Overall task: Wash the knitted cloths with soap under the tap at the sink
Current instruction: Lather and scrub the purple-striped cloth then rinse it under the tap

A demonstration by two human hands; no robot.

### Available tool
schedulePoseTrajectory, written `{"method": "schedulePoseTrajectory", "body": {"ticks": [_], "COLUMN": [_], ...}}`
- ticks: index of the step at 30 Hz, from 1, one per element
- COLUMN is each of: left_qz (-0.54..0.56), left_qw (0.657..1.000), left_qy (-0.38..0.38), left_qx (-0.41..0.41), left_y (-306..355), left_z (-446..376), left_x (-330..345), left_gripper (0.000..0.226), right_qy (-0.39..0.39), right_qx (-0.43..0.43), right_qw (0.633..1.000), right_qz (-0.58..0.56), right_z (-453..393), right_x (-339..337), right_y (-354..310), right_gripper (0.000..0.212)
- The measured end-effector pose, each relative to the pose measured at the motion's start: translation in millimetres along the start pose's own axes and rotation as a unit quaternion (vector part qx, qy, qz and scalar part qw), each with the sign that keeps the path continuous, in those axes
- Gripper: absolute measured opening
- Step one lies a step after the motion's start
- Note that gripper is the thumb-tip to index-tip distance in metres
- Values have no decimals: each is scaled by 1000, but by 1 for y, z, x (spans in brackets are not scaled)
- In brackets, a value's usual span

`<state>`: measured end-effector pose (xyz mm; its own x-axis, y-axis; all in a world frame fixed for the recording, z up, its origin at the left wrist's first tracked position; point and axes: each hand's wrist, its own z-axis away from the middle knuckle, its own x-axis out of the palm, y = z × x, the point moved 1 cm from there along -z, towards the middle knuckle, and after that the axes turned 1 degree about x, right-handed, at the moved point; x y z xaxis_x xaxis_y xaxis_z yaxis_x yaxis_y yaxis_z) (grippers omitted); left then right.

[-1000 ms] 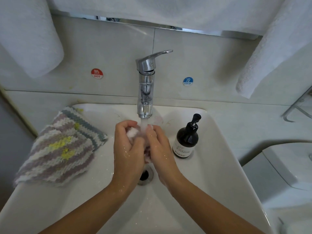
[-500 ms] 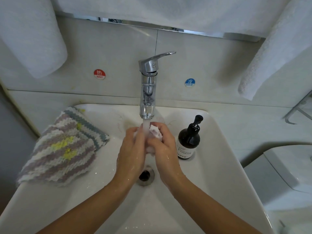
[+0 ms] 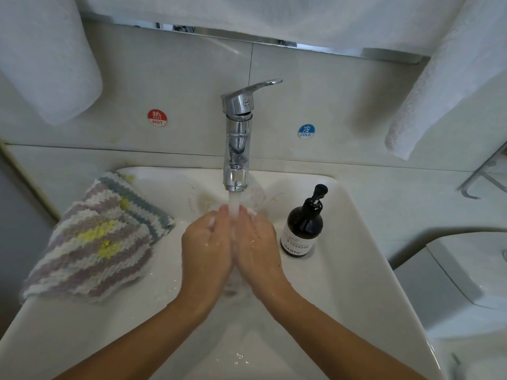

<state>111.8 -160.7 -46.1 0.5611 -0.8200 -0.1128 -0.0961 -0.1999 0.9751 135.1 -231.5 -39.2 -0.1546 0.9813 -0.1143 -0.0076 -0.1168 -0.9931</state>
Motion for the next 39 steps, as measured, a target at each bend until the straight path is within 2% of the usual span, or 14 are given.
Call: {"method": "schedulePoseTrajectory", "body": {"ticks": [6,9,11,14,17,20,23,25,27,30,32,35,37,39], "left_qz": [34,38,52,82,30,-38,-14,-1,7,14,32,54,19,-21], "left_qw": [999,999,998,992,991,990,995,999,999,998,999,998,999,996], "left_qy": [5,-1,-7,-15,-48,-88,-77,-43,-10,13,19,15,-10,-56], "left_qx": [4,9,-20,-94,-118,-100,-55,-5,29,53,33,-27,-40,-61], "left_y": [1,5,7,8,1,-4,-2,3,8,15,17,17,13,8], "left_z": [-1,-5,-6,-10,-13,-14,-10,-7,-6,-5,-6,-9,-11,-11], "left_x": [-1,-2,-1,-1,-1,-1,-1,-3,-5,-6,-8,-9,-7,-3], "left_gripper": [38,15,3,9,17,29,24,14,7,11,20,21,6,17], "right_qy": [-6,-26,-42,-36,-14,4,7,-6,-34,-65,-45,-1,11,23], "right_qx": [-44,-21,-5,-43,-55,-48,-36,-10,23,54,41,23,2,-22], "right_qw": [999,999,997,997,995,993,995,996,996,995,997,999,998,997], "right_qz": [6,-21,-57,-56,-79,-105,-93,-88,-85,-54,-36,-49,-59,-66], "right_z": [4,-1,0,3,0,-3,-3,-2,1,0,-3,-6,-6,-5], "right_x": [1,-6,-9,-12,-14,-16,-17,-14,-9,-4,-5,-10,-11,-12], "right_y": [-2,-5,-7,-8,-10,-12,-9,-5,-4,0,-1,-4,-6,-8], "right_gripper": [24,7,9,17,26,35,41,32,7,28,37,31,32,29]}}
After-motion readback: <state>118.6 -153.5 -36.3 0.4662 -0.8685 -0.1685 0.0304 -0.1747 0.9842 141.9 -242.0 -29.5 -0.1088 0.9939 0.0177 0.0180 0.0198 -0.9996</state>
